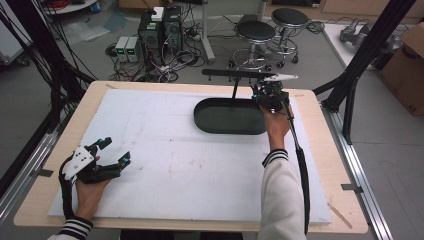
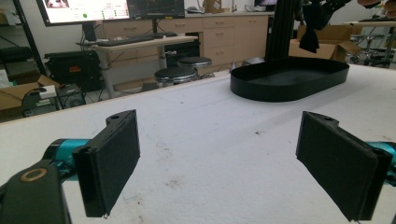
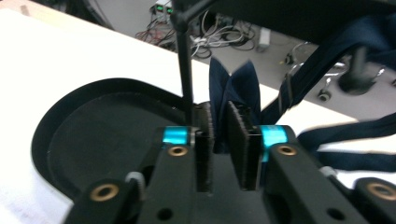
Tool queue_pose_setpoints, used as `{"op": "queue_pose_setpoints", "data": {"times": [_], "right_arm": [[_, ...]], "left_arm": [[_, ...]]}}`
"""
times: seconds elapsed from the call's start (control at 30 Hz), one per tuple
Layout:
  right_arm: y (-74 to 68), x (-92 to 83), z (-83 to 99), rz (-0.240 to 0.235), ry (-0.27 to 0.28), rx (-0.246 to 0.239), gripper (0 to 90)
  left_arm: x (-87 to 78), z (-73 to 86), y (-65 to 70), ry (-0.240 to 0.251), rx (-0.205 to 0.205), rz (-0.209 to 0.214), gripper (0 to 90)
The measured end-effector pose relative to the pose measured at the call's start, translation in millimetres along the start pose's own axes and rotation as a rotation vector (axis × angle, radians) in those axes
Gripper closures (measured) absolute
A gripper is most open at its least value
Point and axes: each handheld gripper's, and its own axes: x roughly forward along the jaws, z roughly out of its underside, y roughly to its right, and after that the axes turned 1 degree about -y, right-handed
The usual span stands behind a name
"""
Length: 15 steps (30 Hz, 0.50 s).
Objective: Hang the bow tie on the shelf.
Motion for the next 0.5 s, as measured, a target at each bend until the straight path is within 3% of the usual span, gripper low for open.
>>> {"op": "queue_pose_setpoints", "data": {"times": [0.13, 0.23, 0.33, 0.5], "right_arm": [[-5.2, 0.3, 0.4, 0.003, -0.019, 0.012, 58.6], [-8.9, -3.7, -1.8, -0.004, -0.004, 0.006, 46.9], [-11.4, -10.5, -4.3, -0.002, 0.005, -0.019, 39.8], [-12.4, -25.6, -5.2, -0.040, 0.005, -0.009, 33.3]], "left_arm": [[0.1, 0.0, -0.4, -0.001, -0.005, -0.001, 13.9], [0.1, 0.0, -0.8, 0.002, -0.010, -0.003, 13.9], [0.2, 0.0, -0.9, 0.002, -0.011, -0.003, 14.0], [0.3, -0.2, -0.8, -0.002, -0.009, -0.002, 14.2]]}}
